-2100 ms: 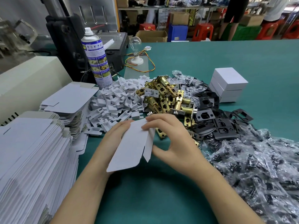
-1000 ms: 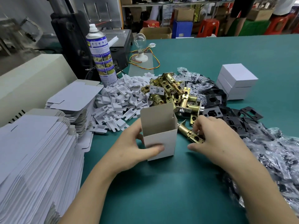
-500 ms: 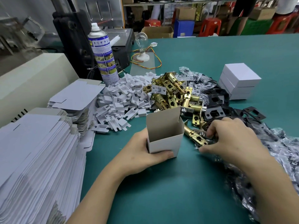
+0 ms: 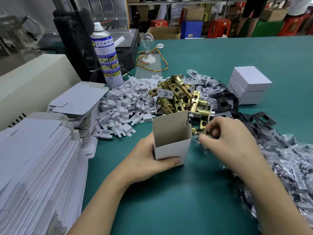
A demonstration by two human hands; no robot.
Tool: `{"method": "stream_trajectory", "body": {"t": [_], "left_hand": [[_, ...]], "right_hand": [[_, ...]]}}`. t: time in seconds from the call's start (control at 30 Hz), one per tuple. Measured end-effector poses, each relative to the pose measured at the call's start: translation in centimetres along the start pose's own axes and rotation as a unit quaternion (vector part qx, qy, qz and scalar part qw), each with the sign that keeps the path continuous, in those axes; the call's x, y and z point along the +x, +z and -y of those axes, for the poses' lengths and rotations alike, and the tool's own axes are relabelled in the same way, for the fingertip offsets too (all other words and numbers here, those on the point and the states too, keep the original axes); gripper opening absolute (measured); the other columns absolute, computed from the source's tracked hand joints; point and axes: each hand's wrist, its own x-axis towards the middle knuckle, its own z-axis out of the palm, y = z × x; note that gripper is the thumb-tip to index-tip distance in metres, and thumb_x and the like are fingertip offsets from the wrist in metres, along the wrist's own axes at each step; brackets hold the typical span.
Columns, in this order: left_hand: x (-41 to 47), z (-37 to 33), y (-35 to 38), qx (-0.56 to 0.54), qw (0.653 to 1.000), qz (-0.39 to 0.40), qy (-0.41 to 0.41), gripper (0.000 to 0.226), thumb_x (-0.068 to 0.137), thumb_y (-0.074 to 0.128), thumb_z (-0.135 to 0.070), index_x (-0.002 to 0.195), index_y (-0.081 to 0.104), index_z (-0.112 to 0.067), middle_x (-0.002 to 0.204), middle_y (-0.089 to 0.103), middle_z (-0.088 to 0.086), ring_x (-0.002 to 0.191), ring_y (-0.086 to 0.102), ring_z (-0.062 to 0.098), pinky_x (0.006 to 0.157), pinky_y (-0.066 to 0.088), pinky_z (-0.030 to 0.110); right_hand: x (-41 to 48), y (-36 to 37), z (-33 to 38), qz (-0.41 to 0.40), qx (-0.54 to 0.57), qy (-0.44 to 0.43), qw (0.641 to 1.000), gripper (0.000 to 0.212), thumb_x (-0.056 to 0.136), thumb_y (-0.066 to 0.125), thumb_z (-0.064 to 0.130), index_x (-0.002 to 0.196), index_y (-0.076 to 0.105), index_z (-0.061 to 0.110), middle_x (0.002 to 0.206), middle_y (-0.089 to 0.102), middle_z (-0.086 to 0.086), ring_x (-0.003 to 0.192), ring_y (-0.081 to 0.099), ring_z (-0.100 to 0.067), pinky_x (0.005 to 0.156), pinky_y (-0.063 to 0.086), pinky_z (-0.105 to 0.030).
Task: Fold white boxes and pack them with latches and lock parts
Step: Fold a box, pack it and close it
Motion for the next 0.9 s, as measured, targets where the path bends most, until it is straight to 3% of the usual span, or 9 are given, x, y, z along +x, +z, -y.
{"method": "stream_trajectory", "body": {"t": [0.1,0.23,0.37,0.47,0.57,0.63,0.73,0.83,0.9], "left_hand": [[0.0,-0.1,0.1,-0.005,1.000,0.005,0.003,0.055,0.077,0.082,-0.038,0.127,0.064,-0.029,0.114,0.075,-0.014,0.109,0.070,0.009,0.094,0.056,0.026],[0.0,-0.2,0.1,-0.008,1.000,0.010,0.004,0.054,0.076,0.082,-0.038,0.126,0.064,-0.029,0.113,0.074,-0.014,0.108,0.070,0.008,0.092,0.056,0.024],[-0.2,-0.8,0.3,-0.008,1.000,0.008,-0.003,0.040,0.075,0.081,-0.038,0.112,0.067,-0.038,0.104,0.074,-0.019,0.096,0.068,0.002,0.084,0.053,0.017],[-0.1,-0.7,0.5,-0.041,0.999,0.011,-0.003,0.047,0.077,0.080,-0.034,0.121,0.067,-0.026,0.117,0.076,-0.002,0.111,0.070,0.021,0.097,0.058,0.036],[-0.1,-0.4,0.8,-0.087,0.996,0.023,0.002,0.055,0.081,0.081,-0.025,0.131,0.062,-0.015,0.130,0.070,0.014,0.125,0.063,0.036,0.108,0.050,0.053],[-0.1,-0.2,1.0,-0.099,0.995,0.021,-0.002,0.052,0.084,0.080,-0.018,0.132,0.060,-0.014,0.130,0.069,0.016,0.125,0.062,0.037,0.107,0.049,0.052],[0.1,-0.2,1.2,-0.106,0.994,0.017,-0.009,0.049,0.083,0.080,-0.016,0.129,0.061,-0.015,0.125,0.070,0.015,0.116,0.067,0.030,0.102,0.054,0.044],[0.3,-0.3,1.4,-0.101,0.995,0.008,-0.001,0.042,0.081,0.081,-0.014,0.119,0.064,-0.022,0.102,0.073,-0.004,0.094,0.066,0.005,0.083,0.054,0.021],[0.4,-0.3,1.5,-0.092,0.996,0.008,0.003,0.038,0.083,0.080,-0.012,0.116,0.067,-0.026,0.097,0.071,-0.015,0.091,0.065,-0.001,0.081,0.051,0.015]], "right_hand": [[-0.2,1.0,0.4,-0.041,0.053,0.007,0.998,0.017,0.079,0.073,0.041,0.083,0.059,0.033,0.069,0.061,0.011,0.074,0.059,-0.010,0.063,0.042,-0.033],[-0.4,1.5,0.8,-0.133,0.102,-0.030,0.985,0.019,0.085,0.078,0.040,0.094,0.068,0.027,0.077,0.065,0.014,0.082,0.063,-0.017,0.077,0.055,-0.041],[-0.5,0.8,0.8,-0.258,0.136,-0.096,0.952,0.026,0.090,0.076,0.038,0.105,0.072,0.017,0.093,0.068,0.007,0.090,0.064,-0.018,0.083,0.051,-0.033],[-1.2,-0.1,1.5,-0.340,0.231,-0.123,0.903,0.019,0.094,0.075,0.036,0.105,0.070,0.022,0.094,0.069,0.009,0.086,0.067,-0.009,0.076,0.053,-0.029],[-2.1,-1.1,2.3,-0.400,0.374,-0.143,0.824,0.017,0.096,0.073,0.038,0.103,0.061,0.029,0.093,0.064,0.013,0.081,0.064,-0.005,0.073,0.052,-0.027],[-2.6,-1.8,2.8,-0.382,0.491,-0.133,0.771,0.024,0.094,0.071,0.046,0.101,0.062,0.025,0.091,0.063,0.005,0.078,0.061,-0.014,0.072,0.052,-0.034],[-3.1,-1.6,3.7,-0.288,0.585,-0.099,0.752,0.027,0.091,0.071,0.046,0.095,0.066,0.020,0.086,0.067,-0.001,0.073,0.063,-0.018,0.069,0.055,-0.031],[-3.4,-0.4,4.7,-0.211,0.581,-0.077,0.782,0.021,0.089,0.071,0.034,0.094,0.069,0.014,0.082,0.074,-0.003,0.073,0.069,-0.020,0.070,0.059,-0.029],[-3.4,0.2,4.8,-0.189,0.542,-0.078,0.815,0.019,0.087,0.074,0.031,0.093,0.071,0.013,0.082,0.077,-0.004,0.072,0.073,-0.020,0.069,0.059,-0.028]]}}
